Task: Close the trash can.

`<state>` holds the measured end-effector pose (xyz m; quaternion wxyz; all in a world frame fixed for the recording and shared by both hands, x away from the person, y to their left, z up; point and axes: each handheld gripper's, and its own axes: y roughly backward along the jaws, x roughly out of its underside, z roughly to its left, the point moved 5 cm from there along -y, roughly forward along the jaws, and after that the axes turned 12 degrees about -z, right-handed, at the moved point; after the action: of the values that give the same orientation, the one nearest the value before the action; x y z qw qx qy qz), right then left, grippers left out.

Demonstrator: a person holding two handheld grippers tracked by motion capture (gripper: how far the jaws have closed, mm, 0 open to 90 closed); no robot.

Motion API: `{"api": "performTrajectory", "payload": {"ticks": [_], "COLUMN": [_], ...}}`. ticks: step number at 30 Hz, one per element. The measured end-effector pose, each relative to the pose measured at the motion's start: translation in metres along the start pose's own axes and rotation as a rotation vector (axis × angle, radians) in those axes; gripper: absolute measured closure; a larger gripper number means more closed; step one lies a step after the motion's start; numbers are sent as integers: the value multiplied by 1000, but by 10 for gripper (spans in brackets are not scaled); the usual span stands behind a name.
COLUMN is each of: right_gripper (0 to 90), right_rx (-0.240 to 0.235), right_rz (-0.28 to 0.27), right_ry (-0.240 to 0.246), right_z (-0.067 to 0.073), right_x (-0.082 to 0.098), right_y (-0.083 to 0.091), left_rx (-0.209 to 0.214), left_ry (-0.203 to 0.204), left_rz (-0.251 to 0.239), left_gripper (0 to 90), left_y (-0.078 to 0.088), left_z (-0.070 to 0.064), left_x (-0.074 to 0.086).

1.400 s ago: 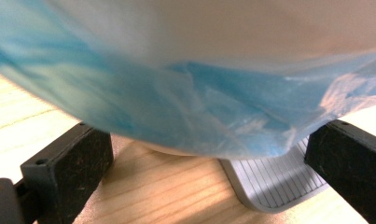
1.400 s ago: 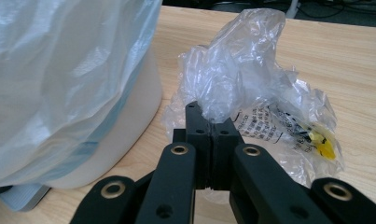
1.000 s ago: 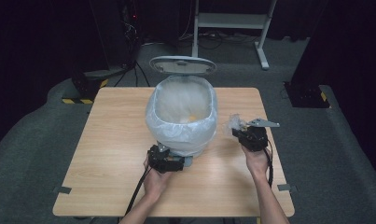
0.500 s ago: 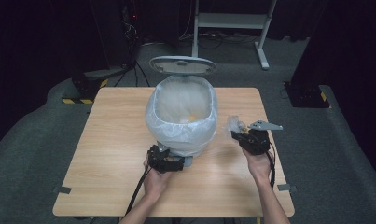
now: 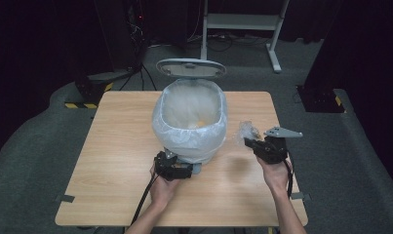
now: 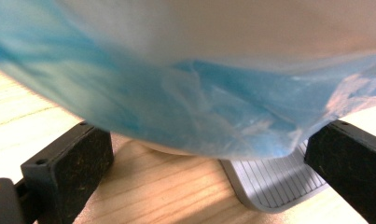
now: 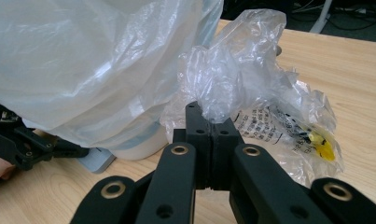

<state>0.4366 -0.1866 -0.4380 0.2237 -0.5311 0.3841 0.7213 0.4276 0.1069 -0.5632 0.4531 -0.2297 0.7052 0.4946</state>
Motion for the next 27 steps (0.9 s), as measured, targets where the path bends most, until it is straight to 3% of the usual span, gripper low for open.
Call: {"api": "performTrajectory", "payload": {"ticks": [17,27], "right_gripper": [892,891], "right_rx": [-67,-100], "right_rz": [-7,-50], "right_ry": [43,32], "right_z": [22,27], "right_x": [-17,-32], "right_y": [18,30], "left_rx": [-1,1], "left_ry": [0,2], "left_rz": [4,3], "left_gripper": [14,14], "left_y": [0,0], "left_z": [1,1], "left_x": [0,0]}}
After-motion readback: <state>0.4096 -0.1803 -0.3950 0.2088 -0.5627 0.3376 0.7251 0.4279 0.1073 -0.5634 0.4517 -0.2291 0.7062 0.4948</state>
